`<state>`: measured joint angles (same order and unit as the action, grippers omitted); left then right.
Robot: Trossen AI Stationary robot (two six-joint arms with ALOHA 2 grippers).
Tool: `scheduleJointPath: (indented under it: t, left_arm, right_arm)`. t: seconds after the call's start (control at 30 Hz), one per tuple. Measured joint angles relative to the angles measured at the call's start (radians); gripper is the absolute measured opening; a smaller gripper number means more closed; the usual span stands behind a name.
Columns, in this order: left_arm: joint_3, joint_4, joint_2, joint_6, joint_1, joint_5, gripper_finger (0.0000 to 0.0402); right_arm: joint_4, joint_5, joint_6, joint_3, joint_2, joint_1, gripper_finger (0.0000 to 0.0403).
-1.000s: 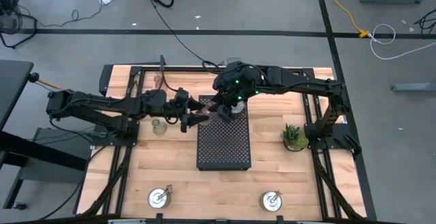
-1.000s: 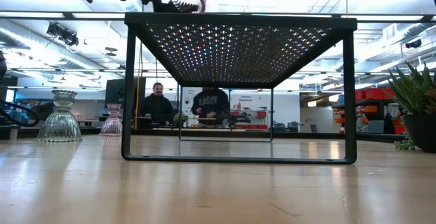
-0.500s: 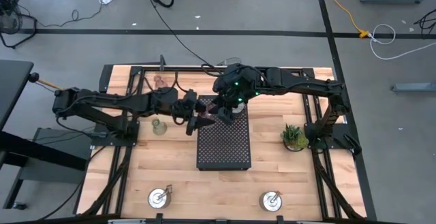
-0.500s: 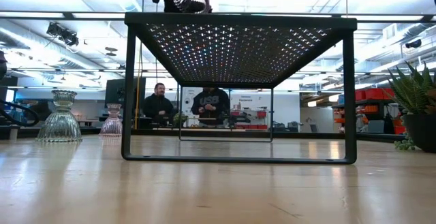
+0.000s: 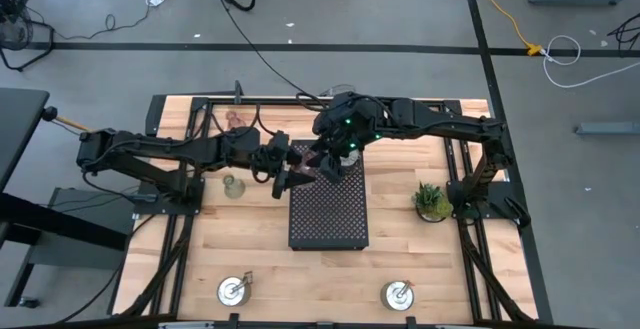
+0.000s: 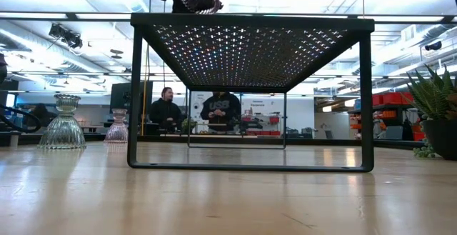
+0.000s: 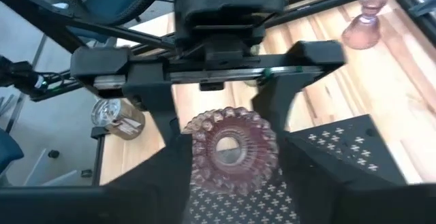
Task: Pick & Place candle stick holders
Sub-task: Put the right pink candle holder on the shelf
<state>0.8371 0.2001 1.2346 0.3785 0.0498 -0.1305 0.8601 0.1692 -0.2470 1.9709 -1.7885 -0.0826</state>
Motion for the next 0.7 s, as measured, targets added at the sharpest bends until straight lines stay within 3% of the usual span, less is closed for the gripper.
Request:
scheduleJointPath:
  t: [0.1, 0.2, 0.43, 0.5, 0.6, 0.7]
  left_arm:
    - [0.0, -0.002, 0.0, -0.007, 0.007, 0.006, 0.0254]
    - [0.0, -0.001, 0.0, -0.021, 0.023, 0.009, 0.0249]
    - [0.0, 0.0, 0.0, -0.034, 0.077, 0.015, 0.022]
    - [0.0, -0.016, 0.0, -0.049, 0.089, 0.015, 0.02]
    - [-0.001, -0.043, 0.0, -0.051, 0.103, 0.016, 0.0138]
    - [-0.001, -0.046, 0.0, -0.053, 0.114, 0.013, 0.013]
  right_arm:
    - [-0.001, -0.003, 0.0, 0.0, 0.0, -0.009, 0.0246]
    - [-0.001, -0.002, -0.001, 0.0, 0.0, -0.017, 0.0247]
    - [0.022, -0.004, 0.02, 0.0, 0.029, -0.068, 0.0212]
    - [0.028, -0.006, 0.02, 0.0, 0.047, -0.087, 0.0201]
    - [0.037, -0.01, 0.022, 0.0, 0.077, -0.106, 0.0185]
    - [0.058, -0.046, 0.032, 0.001, 0.103, -0.12, 0.0171]
